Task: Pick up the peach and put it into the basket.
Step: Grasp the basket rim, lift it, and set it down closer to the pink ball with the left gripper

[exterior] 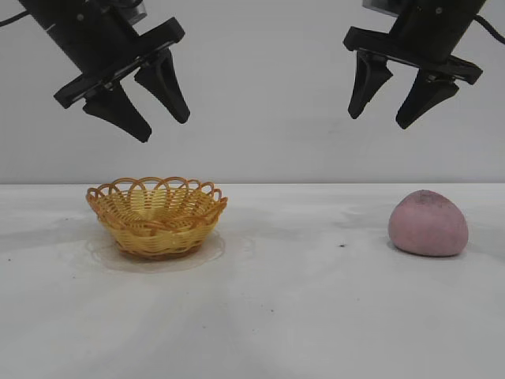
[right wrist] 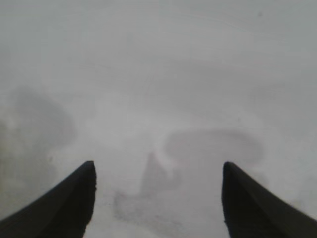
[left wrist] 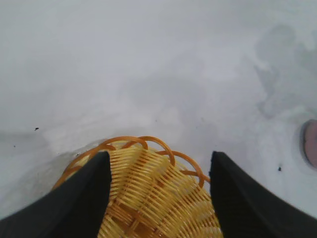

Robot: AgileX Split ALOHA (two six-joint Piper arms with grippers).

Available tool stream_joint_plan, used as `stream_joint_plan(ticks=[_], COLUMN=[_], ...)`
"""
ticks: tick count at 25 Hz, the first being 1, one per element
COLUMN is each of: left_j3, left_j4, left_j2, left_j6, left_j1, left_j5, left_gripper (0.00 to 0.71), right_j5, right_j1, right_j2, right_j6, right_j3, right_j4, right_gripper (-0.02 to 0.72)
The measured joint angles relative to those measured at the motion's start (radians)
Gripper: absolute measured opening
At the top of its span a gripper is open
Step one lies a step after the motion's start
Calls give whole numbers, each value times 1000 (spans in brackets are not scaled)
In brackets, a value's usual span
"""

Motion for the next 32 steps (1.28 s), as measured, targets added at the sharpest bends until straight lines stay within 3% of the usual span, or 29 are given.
stream_joint_plan(ticks=[12, 25, 32], left_j3=[-2, -274, -483], left_j4=[10, 505, 615], left_j2=[0, 43, 198], left_j6=[2, -2, -2], left_j1=[0, -4, -27], left_j5=[32, 394, 595], left_gripper=[391, 391, 391], right_j5=[8, 16, 29], right_j1=[0, 0, 0], right_j2=[0, 0, 0], right_j6=[-1, -2, -2], right_j3=[0, 0, 0], right_j4=[0, 0, 0], right_gripper=[458, 458, 458])
